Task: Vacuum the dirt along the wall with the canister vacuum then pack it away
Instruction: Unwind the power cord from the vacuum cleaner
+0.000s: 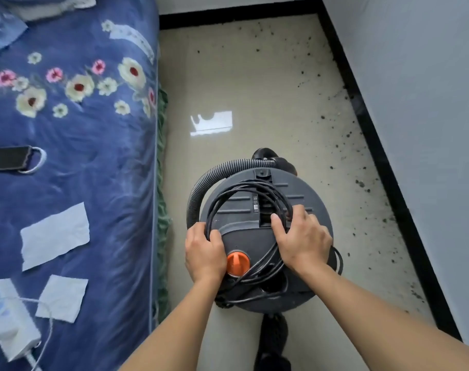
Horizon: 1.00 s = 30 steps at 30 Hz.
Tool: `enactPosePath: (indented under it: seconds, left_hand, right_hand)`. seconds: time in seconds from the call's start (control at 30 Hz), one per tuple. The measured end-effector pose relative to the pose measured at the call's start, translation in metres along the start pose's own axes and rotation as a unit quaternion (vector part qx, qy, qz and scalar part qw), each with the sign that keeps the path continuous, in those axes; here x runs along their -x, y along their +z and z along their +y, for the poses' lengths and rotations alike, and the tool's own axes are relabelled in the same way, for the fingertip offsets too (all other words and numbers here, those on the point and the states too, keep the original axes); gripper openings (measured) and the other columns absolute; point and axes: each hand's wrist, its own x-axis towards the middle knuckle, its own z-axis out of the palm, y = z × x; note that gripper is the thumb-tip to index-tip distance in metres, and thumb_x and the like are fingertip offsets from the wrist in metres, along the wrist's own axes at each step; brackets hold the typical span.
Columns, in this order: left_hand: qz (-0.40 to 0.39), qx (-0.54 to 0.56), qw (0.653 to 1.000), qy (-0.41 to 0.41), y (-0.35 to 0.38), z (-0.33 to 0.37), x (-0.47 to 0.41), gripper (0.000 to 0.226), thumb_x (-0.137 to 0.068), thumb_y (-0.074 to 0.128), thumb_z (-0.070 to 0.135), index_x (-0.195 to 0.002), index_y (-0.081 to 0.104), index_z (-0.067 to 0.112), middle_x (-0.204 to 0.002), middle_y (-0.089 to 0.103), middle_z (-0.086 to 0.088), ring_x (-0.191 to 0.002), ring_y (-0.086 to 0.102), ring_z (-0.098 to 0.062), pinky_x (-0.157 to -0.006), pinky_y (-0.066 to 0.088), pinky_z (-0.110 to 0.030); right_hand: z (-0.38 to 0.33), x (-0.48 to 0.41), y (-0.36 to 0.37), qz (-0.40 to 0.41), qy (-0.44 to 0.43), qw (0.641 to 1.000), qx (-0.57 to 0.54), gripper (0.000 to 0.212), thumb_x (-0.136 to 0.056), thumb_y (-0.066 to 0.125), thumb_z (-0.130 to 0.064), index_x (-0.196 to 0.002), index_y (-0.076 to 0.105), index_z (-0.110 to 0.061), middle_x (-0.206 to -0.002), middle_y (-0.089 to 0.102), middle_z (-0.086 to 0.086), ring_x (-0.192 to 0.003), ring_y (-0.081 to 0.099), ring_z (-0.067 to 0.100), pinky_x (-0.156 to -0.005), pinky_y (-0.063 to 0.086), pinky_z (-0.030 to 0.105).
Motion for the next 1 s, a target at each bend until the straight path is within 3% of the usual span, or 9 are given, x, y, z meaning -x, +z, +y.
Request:
enactPosePath:
  seconds: [0.1, 0.27, 0.43, 0.6, 0.77, 1.0]
  left_hand:
    - [-0.010, -0.017, 1.000, 0.015, 0.007, 0.022, -0.044, 0.020, -0.091, 0.046, 0.024, -0.099, 0.058, 0.010, -0.110, 0.058, -0.007, -0.093, 0.051, -0.026, -0.077, 0.037, -0.034]
    - [-0.037, -0.029, 0.996, 0.076, 0.015, 0.054, -0.099, 0.033, -0.080, 0.036, 0.035, -0.091, 0.056, 0.011, -0.100, 0.058, -0.007, -0.089, 0.052, -0.028, -0.075, 0.038, -0.035]
    - [-0.069, -0.043, 0.991, 0.109, 0.025, 0.085, -0.132, 0.041, -0.078, 0.035, 0.034, -0.098, 0.060, 0.008, -0.104, 0.059, -0.008, -0.090, 0.053, -0.028, -0.076, 0.038, -0.034]
    - [-0.127, -0.066, 0.972, 0.189, 0.028, 0.117, -0.180, 0.033, -0.078, 0.036, 0.030, -0.090, 0.057, 0.008, -0.095, 0.057, -0.009, -0.087, 0.051, -0.030, -0.072, 0.031, -0.031]
    - [-0.187, -0.158, 0.917, 0.314, 0.022, 0.144, -0.248, 0.037, -0.079, 0.037, 0.035, -0.093, 0.058, 0.007, -0.096, 0.060, -0.014, -0.089, 0.053, -0.035, -0.071, 0.035, -0.037]
    - [-0.220, -0.281, 0.808, 0.469, 0.008, 0.172, -0.327, 0.060, -0.077, 0.020, 0.055, -0.099, 0.056, 0.013, -0.097, 0.059, -0.012, -0.091, 0.056, -0.035, -0.070, 0.039, -0.039]
  right_hand:
    - [-0.012, -0.032, -0.003, 0.001, 0.036, 0.999, -0.009, 0.050, -0.098, 0.038, -0.056, -0.111, 0.049, -0.010, -0.104, 0.063, 0.010, -0.097, 0.057, 0.033, -0.082, 0.040, 0.041]
    - [-0.033, -0.071, -0.008, 0.020, 0.076, 0.996, -0.038, 0.049, -0.097, 0.041, -0.054, -0.111, 0.050, -0.008, -0.104, 0.064, 0.013, -0.098, 0.057, 0.035, -0.081, 0.040, 0.042]
    - [-0.039, -0.104, -0.013, 0.035, 0.115, 0.992, -0.039, 0.050, -0.097, 0.040, -0.056, -0.109, 0.050, -0.009, -0.099, 0.065, 0.012, -0.096, 0.058, 0.034, -0.080, 0.039, 0.043]
    - [-0.059, -0.125, -0.010, 0.065, 0.195, 0.977, -0.053, 0.050, -0.096, 0.035, -0.059, -0.105, 0.048, -0.011, -0.098, 0.066, 0.009, -0.096, 0.058, 0.031, -0.076, 0.038, 0.040]
    - [-0.109, -0.122, 0.004, 0.092, 0.289, 0.946, -0.114, 0.052, -0.095, 0.031, -0.061, -0.097, 0.049, -0.012, -0.099, 0.066, 0.009, -0.097, 0.057, 0.032, -0.077, 0.040, 0.042]
    - [-0.192, -0.114, 0.025, 0.031, 0.350, 0.917, -0.188, 0.060, -0.093, 0.023, -0.066, -0.099, 0.052, -0.013, -0.106, 0.061, 0.007, -0.109, 0.054, 0.030, -0.087, 0.041, 0.046]
